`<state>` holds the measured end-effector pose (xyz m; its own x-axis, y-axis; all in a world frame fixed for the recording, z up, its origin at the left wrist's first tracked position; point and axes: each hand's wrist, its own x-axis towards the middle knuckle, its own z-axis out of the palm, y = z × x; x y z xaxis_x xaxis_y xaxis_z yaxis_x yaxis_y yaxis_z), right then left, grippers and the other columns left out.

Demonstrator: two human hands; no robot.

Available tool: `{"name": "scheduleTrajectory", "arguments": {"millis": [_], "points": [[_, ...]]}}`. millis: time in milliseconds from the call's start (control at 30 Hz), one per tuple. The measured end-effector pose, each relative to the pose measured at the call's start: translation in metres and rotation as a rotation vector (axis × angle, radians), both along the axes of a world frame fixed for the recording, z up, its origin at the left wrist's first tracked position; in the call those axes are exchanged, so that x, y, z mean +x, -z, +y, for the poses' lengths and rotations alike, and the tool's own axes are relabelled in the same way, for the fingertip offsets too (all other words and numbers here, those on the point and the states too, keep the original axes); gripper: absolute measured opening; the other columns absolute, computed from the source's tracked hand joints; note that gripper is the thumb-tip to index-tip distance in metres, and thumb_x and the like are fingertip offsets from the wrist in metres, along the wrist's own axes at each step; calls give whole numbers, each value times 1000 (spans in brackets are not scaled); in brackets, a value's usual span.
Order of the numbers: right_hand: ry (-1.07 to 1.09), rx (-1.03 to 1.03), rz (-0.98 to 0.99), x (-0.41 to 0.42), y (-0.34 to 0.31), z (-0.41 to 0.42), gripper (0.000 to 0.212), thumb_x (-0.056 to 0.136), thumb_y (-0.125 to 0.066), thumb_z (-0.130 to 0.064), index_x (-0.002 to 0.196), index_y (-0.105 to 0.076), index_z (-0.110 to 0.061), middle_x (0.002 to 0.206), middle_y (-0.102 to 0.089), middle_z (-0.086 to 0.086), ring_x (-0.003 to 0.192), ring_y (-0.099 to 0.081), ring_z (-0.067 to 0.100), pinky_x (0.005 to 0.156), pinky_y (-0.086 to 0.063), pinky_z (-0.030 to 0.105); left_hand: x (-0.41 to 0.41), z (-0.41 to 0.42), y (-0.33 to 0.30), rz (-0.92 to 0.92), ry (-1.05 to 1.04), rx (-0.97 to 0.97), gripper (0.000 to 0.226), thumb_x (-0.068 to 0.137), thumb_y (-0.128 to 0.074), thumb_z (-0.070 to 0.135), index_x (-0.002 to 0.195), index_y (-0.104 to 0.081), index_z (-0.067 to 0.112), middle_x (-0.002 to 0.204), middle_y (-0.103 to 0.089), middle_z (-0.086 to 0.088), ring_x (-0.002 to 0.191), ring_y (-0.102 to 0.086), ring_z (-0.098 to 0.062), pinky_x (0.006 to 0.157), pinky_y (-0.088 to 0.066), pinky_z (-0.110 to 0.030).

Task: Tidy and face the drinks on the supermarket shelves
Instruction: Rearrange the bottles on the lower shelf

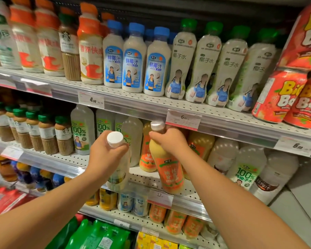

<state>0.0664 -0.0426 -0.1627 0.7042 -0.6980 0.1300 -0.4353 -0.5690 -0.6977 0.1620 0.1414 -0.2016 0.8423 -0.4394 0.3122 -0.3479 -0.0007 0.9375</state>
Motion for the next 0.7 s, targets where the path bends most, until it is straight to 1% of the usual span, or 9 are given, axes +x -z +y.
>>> {"name": "scheduleTrajectory", "arguments": {"millis": [67,133,233,367,433,467,533,600,700], "points": [[57,6,138,4,-1,-14,52,88,-54,-57,118,-64,-16,129,-61,7,119,-54,29,96,-41,34,2,0,0,0,2,10,23,77,-76,21,90,-58,27,86,-64,-1,82,-61,-18,66,-48,-31],[87,-10,194,-2,-3,-29,53,97,-46,-50,142,-49,-22,154,-39,4,140,-34,26,112,-26,30,3,0,0,-3,-1,15,24,77,-77,21,90,-58,26,86,-64,-1,82,-61,-19,65,-48,-30],[201,88,333,-19,5,-46,43,101,-39,-27,141,-46,-11,150,-41,11,136,-39,28,105,-30,27,6,-4,-1,-9,1,30,24,77,-77,22,91,-58,26,87,-65,-1,83,-62,-19,66,-50,-32],[266,191,420,-25,9,-45,42,103,-31,-22,140,-43,-4,144,-45,18,131,-44,31,100,-35,30,7,-12,-6,5,26,27,23,77,-76,22,90,-58,26,87,-65,-2,84,-62,-22,73,-53,-39],[306,225,326,-25,10,-43,35,101,-34,-17,122,-56,-1,118,-58,20,117,-53,34,88,-39,31,8,-17,-9,39,25,16,22,77,-75,20,90,-58,26,89,-65,-4,86,-61,-24,77,-52,-44],[341,215,205,-26,15,-42,26,97,-41,-15,99,-63,-2,93,-60,15,100,-58,34,76,-40,30,9,-18,-10,54,26,9,22,78,-74,20,90,-57,26,88,-64,-4,85,-61,-25,78,-51,-45],[469,160,-228,-32,31,-31,23,84,-59,-20,65,-50,-13,65,-50,1,69,-52,27,57,-35,29,10,-20,-10,65,36,7,22,78,-73,19,89,-57,26,87,-64,-4,82,-60,-23,75,-51,-42],[543,3,-486,-45,62,-11,34,75,-72,-42,81,-47,-18,86,-52,-2,82,-50,20,65,-42,29,11,-21,-9,62,50,13,22,78,-73,19,90,-57,26,86,-63,-4,80,-60,-21,72,-49,-39],[482,110,-360,-56,111,7,92,71,-76,-55,139,-31,-12,139,-37,4,127,-37,18,103,-39,37,12,-22,-10,67,60,13,22,78,-73,18,90,-56,25,86,-63,-3,79,-59,-19,71,-48,-37]]}}
